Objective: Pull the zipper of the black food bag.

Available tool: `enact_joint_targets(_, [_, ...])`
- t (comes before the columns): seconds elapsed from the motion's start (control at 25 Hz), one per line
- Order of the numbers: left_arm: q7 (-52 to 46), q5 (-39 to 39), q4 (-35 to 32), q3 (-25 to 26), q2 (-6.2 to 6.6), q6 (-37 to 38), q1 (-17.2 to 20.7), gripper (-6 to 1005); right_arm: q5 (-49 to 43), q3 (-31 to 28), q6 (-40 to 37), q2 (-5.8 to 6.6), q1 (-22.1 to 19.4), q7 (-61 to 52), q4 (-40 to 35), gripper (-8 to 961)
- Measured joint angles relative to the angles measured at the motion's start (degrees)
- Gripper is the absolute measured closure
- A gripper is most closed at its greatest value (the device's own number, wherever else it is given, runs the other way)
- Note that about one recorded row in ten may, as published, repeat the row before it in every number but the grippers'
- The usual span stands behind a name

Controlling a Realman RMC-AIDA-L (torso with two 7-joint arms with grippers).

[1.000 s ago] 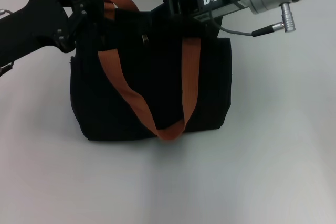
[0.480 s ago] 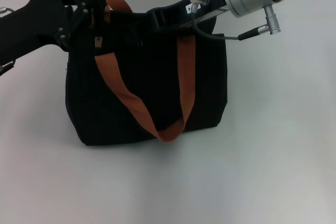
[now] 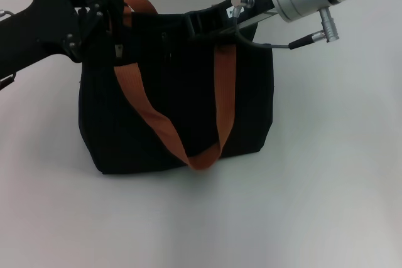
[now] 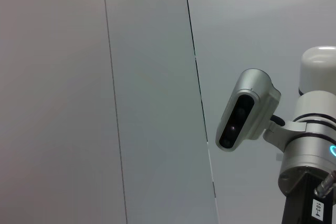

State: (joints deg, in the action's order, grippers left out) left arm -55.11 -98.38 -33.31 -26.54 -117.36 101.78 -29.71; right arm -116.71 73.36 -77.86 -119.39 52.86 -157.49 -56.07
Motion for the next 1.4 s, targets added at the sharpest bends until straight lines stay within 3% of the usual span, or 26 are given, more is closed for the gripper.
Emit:
enact_joint_targets(0.16, [0.0,0.0,0.0,0.0,0.03,0.1,0.1,892,-0.3,0.1,0.2,0.02,0.0,0.0,-0.1,943])
enact_joint_targets(1.4, [0.5,0.1,0.0,0.3,0.49,0.8,0.4,886,-13.4,2.3,-1.9,-0.15,-1.8,-10.6,-13.9,952])
